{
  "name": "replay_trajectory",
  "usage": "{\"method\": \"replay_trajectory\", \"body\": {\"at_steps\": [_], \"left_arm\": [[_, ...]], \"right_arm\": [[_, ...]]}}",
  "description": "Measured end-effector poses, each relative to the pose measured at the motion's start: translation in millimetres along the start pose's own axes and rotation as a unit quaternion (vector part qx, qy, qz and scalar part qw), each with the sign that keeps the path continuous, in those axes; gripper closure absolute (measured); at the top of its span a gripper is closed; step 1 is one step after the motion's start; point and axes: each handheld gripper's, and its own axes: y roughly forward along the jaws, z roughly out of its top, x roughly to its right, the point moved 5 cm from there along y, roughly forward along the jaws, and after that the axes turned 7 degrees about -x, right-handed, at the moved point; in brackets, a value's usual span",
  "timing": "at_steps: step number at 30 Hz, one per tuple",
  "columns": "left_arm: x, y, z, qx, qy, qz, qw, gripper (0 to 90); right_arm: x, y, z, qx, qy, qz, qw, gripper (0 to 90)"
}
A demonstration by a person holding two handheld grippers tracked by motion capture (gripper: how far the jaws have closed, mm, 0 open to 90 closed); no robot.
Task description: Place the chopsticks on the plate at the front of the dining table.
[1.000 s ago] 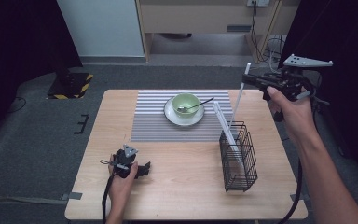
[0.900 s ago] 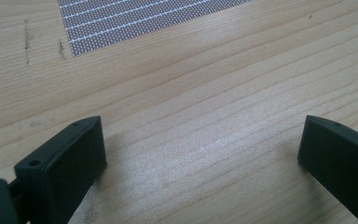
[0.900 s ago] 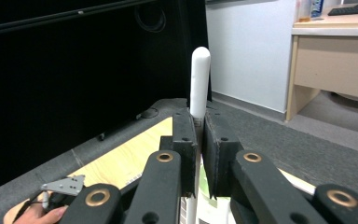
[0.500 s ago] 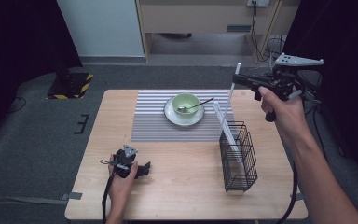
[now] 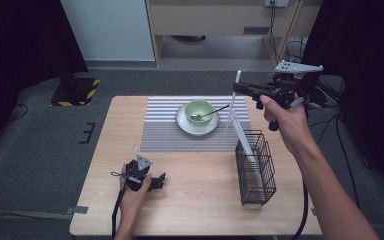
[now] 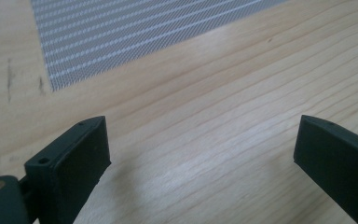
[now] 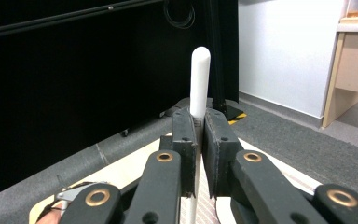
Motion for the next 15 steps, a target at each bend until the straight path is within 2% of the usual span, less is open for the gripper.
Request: {"method": "replay_trajectory", "body": {"at_steps": [2, 5, 8, 10, 11, 12, 13, 15], "left_arm": [[2.1, -2.1, 3.1, 0.009, 0.004, -0.002, 0.9999, 4.3], [7.7, -10.0, 15.1, 0.047, 0.009, -0.005, 0.9988, 6.6], [13.8, -12.9, 26.1, 0.064, 0.003, -0.028, 0.9976, 6.6], [23.3, -20.2, 41.9, 0.083, 0.013, -0.045, 0.9954, 6.1], [23.3, -20.2, 41.9, 0.083, 0.013, -0.045, 0.9954, 5.7], [29.1, -22.8, 50.2, 0.087, 0.018, -0.06, 0.9942, 5.3], [29.1, -22.8, 50.2, 0.087, 0.018, -0.06, 0.9942, 5.2], [39.1, -24.8, 63.7, 0.091, 0.021, -0.087, 0.9918, 5.5]], "right_arm": [[1.0, 4.3, -0.8, -0.002, -0.001, 0.002, 1.0, 84.3], [0.3, 10.2, -2.2, -0.004, -0.002, 0.008, 1.0, 84.3], [-1.4, 17.6, -3.3, -0.003, -0.004, 0.013, 0.9999, 84.3], [-3.7, 23.3, -3.7, -0.002, -0.004, 0.017, 0.9998, 84.3], [-3.7, 23.3, -3.7, -0.002, -0.004, 0.017, 0.9998, 84.3], [-5.2, 25.9, -3.4, 0.001, -0.003, 0.02, 0.9998, 84.3], [-5.6, 26.7, -3.2, 0.001, -0.003, 0.021, 0.9998, 84.3], [-6.5, 29.0, -3.0, 0.001, -0.003, 0.021, 0.9998, 84.3]]}}
